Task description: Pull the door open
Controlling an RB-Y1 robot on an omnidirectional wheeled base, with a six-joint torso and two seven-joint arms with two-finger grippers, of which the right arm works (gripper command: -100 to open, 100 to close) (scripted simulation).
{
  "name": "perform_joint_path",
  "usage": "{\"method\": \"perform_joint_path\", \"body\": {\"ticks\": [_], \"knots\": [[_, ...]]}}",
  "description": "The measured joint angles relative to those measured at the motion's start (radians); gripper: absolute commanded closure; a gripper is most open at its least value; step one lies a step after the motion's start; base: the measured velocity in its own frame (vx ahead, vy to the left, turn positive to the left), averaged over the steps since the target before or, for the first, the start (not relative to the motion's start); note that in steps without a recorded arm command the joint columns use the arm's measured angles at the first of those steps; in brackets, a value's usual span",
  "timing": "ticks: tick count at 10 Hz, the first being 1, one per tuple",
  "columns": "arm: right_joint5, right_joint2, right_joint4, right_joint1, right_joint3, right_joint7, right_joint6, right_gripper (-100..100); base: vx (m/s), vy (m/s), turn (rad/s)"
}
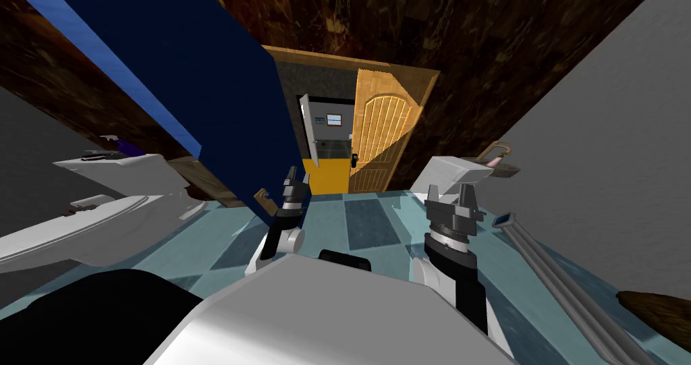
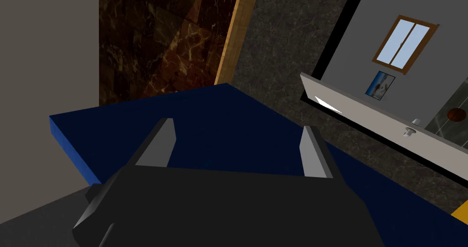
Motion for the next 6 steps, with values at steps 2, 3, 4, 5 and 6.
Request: {"method": "perform_joint_path", "body": {"ticks": [2, 3, 4, 5, 6], "knots": [[0.0, -0.007, 0.029, -0.017, 0.015, -0.004, 0.0, -100, 0.173, 0.02, -0.032], [-0.001, -0.012, 0.039, -0.023, 0.021, -0.007, 0.001, -100, 0.171, 0.017, -0.062], [-0.002, -0.018, 0.065, -0.038, 0.025, -0.012, -0.002, -100, 0.198, 0.026, -0.076], [-0.005, -0.026, 0.089, -0.056, 0.032, -0.018, 0.0, -100, 0.169, 0.03, -0.06], [-0.002, -0.028, 0.107, -0.071, 0.044, -0.019, 0.005, -100, 0.146, 0.039, -0.065]]}}
